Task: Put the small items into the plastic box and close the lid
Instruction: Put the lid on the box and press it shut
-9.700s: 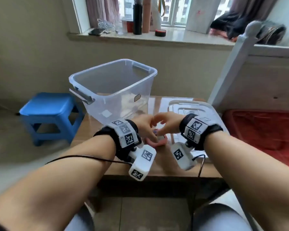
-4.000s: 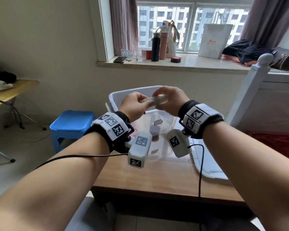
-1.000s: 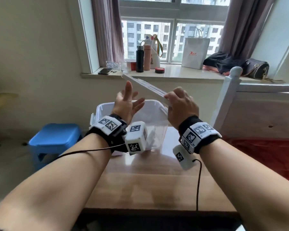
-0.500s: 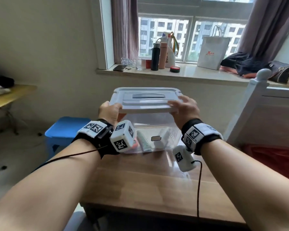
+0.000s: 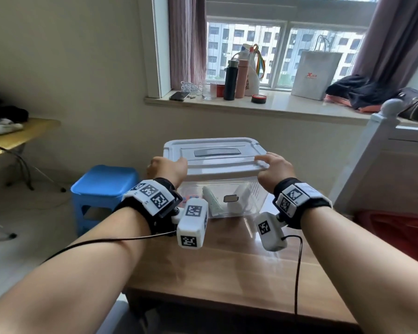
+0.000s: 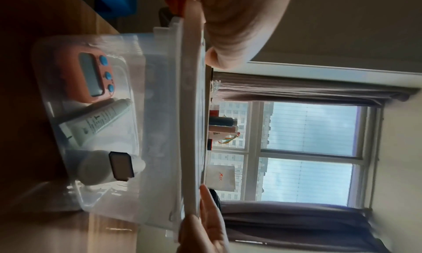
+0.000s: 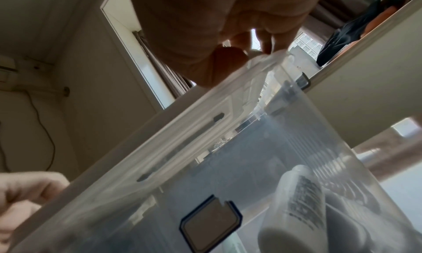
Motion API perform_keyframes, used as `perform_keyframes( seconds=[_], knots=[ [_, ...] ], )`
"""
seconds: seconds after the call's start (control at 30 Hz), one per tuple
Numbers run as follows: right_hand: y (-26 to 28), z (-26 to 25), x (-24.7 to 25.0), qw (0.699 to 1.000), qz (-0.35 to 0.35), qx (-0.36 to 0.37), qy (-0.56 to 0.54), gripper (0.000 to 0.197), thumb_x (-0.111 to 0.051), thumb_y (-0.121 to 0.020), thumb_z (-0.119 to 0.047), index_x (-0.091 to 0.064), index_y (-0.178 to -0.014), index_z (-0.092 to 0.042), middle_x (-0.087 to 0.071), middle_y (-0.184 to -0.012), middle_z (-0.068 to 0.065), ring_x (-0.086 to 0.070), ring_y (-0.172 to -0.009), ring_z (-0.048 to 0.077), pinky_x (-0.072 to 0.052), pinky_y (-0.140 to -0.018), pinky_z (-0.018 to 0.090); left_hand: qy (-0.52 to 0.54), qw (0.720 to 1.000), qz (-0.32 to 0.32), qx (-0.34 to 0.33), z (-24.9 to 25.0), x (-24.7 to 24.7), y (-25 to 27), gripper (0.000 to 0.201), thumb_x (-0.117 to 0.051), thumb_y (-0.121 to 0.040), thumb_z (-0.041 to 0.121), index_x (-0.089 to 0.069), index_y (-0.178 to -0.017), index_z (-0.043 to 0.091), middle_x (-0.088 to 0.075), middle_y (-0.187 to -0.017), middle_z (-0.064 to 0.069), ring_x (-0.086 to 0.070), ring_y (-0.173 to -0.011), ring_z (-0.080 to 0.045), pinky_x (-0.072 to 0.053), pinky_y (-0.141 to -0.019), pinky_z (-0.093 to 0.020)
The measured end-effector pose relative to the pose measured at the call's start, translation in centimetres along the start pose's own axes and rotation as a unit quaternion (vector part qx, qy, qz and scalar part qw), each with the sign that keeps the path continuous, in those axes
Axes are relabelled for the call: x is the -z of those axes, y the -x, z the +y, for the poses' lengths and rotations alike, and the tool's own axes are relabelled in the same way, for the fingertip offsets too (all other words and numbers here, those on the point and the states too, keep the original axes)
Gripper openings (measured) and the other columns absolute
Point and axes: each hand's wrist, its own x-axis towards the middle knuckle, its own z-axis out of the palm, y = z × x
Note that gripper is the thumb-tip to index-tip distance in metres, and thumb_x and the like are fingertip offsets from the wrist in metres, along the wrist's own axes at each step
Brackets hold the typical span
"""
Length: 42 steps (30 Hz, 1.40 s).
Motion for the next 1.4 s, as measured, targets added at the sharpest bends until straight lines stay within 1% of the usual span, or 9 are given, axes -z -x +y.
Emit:
perform_keyframes(
  seconds=[0.13, 0.3, 0.47, 0.6, 0.73, 0.83, 1.07, 1.2, 1.4],
  knots=[
    [0.3, -0.2, 0.4, 0.998, 0.045, -0.032, -0.035, 0.031, -0.049, -0.083, -0.019, -0.071, -0.105, -0.017, -0.065, -0.121, 0.006, -0.054, -0.114, 0.026, -0.04, -0.098, 0.027, -0.028, 1.0, -0.004, 0.005, -0.8, 0.0, -0.4, 0.053, -0.049, -0.068, 0.036, -0.067, -0.102, -0.001, -0.07, -0.111, -0.019, -0.064, -0.102, -0.038, -0.053, -0.089, -0.037],
    [0.3, 0.7, 0.1, 0.995, 0.071, -0.072, -0.017, 0.027, -0.048, -0.083, -0.027, -0.07, -0.088, -0.014, -0.069, -0.106, 0.013, -0.059, -0.103, 0.032, -0.045, -0.09, 0.031, -0.055, 0.998, -0.014, 0.01, -0.9, -1.0, -0.8, 0.067, -0.041, -0.059, 0.035, -0.063, -0.111, 0.0, -0.063, -0.12, -0.02, -0.06, -0.109, -0.041, -0.05, -0.098, -0.045],
    [-0.3, 1.2, -0.3, 0.993, 0.048, -0.097, -0.038, 0.035, -0.044, -0.087, -0.024, -0.061, -0.118, -0.02, -0.054, -0.132, 0.012, -0.048, -0.121, 0.034, -0.038, -0.104, 0.039, -0.049, 0.997, -0.017, 0.06, -0.8, -0.6, -0.9, 0.062, -0.046, -0.075, 0.031, -0.05, -0.13, 0.003, -0.045, -0.138, -0.021, -0.049, -0.123, -0.039, -0.041, -0.107, -0.044],
    [-0.9, 1.1, -0.1, 0.964, 0.034, -0.201, -0.17, 0.057, -0.05, -0.087, -0.029, -0.037, -0.14, -0.012, -0.042, -0.143, 0.017, -0.042, -0.13, 0.034, -0.033, -0.111, 0.039, 0.127, 0.983, -0.064, 0.12, -0.4, -0.7, -1.5, 0.076, -0.054, -0.065, 0.02, -0.033, -0.134, -0.003, -0.05, -0.137, -0.019, -0.056, -0.119, -0.035, -0.047, -0.104, -0.046],
    [-1.0, 1.7, -0.7, 0.885, 0.001, -0.31, -0.348, 0.068, -0.065, -0.062, -0.038, -0.057, -0.117, 0.002, -0.066, -0.103, 0.015, -0.064, -0.09, 0.031, -0.053, -0.092, 0.041, 0.147, 0.978, -0.094, 0.117, -0.6, -0.5, -2.0, 0.064, -0.055, -0.069, 0.019, -0.05, -0.127, -0.006, -0.062, -0.126, -0.018, -0.063, -0.112, -0.032, -0.05, -0.099, -0.037],
    [-1.0, 1.7, -1.0, 0.869, 0.027, -0.299, -0.394, 0.054, -0.067, -0.062, -0.024, -0.062, -0.109, 0.003, -0.065, -0.083, 0.01, -0.063, -0.081, 0.028, -0.053, -0.09, 0.041, 0.152, 0.976, -0.096, 0.119, -1.1, -0.6, -2.5, 0.054, -0.058, -0.08, 0.017, -0.051, -0.128, -0.006, -0.063, -0.123, -0.015, -0.063, -0.11, -0.03, -0.048, -0.088, -0.031],
    [-0.8, 1.9, -0.6, 0.898, 0.09, -0.265, -0.338, 0.049, -0.063, -0.076, -0.015, -0.055, -0.124, -0.008, -0.063, -0.117, 0.01, -0.06, -0.096, 0.022, -0.048, -0.09, 0.027, 0.136, 0.989, -0.042, 0.028, -1.1, -1.5, -3.0, 0.026, -0.061, -0.072, 0.012, -0.072, -0.091, -0.002, -0.067, -0.083, -0.01, -0.067, -0.079, -0.027, -0.055, -0.073, -0.035],
    [-0.5, 1.8, -0.7, 0.906, 0.104, -0.258, -0.319, 0.049, -0.063, -0.076, -0.018, -0.055, -0.124, -0.009, -0.063, -0.121, 0.011, -0.062, -0.105, 0.025, -0.049, -0.098, 0.034, 0.108, 0.994, -0.026, -0.007, -1.5, -2.0, -3.6, 0.025, -0.057, -0.063, 0.019, -0.071, -0.08, 0.008, -0.059, -0.074, -0.005, -0.053, -0.067, -0.02, -0.045, -0.064, -0.03],
    [-0.2, 1.8, -0.7, 0.916, 0.127, -0.245, -0.292, 0.043, -0.059, -0.078, -0.016, -0.058, -0.121, -0.008, -0.065, -0.121, 0.01, -0.061, -0.108, 0.026, -0.045, -0.094, 0.029, 0.062, 0.997, -0.024, -0.033, -1.8, -2.2, -4.1, 0.015, -0.054, -0.059, 0.023, -0.059, -0.073, 0.024, -0.049, -0.07, -0.001, -0.041, -0.066, -0.014, -0.035, -0.06, -0.027]
  ],
)
